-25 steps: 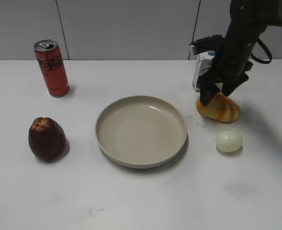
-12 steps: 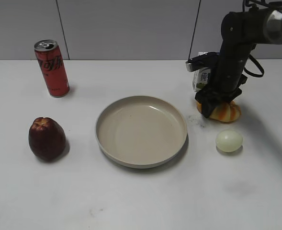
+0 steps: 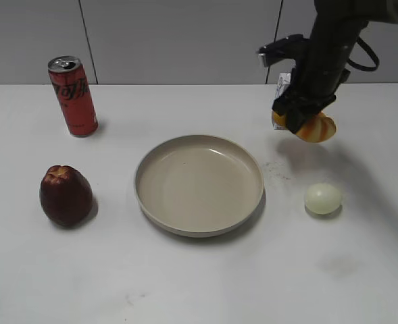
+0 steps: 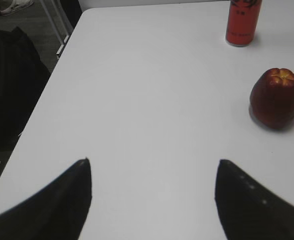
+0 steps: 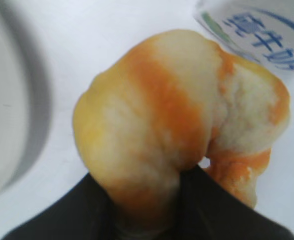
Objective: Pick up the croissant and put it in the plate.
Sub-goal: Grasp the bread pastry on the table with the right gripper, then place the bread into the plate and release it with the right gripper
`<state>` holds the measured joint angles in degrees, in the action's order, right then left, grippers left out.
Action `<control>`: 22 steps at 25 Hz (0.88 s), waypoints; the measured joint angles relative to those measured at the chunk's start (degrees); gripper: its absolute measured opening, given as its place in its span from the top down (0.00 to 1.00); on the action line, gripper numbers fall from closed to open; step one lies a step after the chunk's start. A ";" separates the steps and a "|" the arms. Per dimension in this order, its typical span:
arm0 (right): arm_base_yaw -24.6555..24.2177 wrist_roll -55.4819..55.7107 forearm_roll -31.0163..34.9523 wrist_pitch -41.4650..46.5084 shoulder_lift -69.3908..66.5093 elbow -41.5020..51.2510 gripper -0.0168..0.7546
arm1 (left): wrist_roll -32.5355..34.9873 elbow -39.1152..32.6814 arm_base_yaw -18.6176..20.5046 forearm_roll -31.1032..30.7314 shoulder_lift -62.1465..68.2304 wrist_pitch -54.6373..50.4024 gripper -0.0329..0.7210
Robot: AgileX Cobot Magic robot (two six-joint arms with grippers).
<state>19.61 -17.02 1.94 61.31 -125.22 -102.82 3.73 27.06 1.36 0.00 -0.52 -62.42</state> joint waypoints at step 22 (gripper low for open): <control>19.42 -2.77 5.86 3.73 -3.97 -0.38 0.15 | 0.00 0.00 0.00 0.00 0.00 0.00 0.18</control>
<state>39.03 -19.80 7.80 65.04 -129.19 -103.20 3.73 27.06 1.36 0.00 -0.52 -62.42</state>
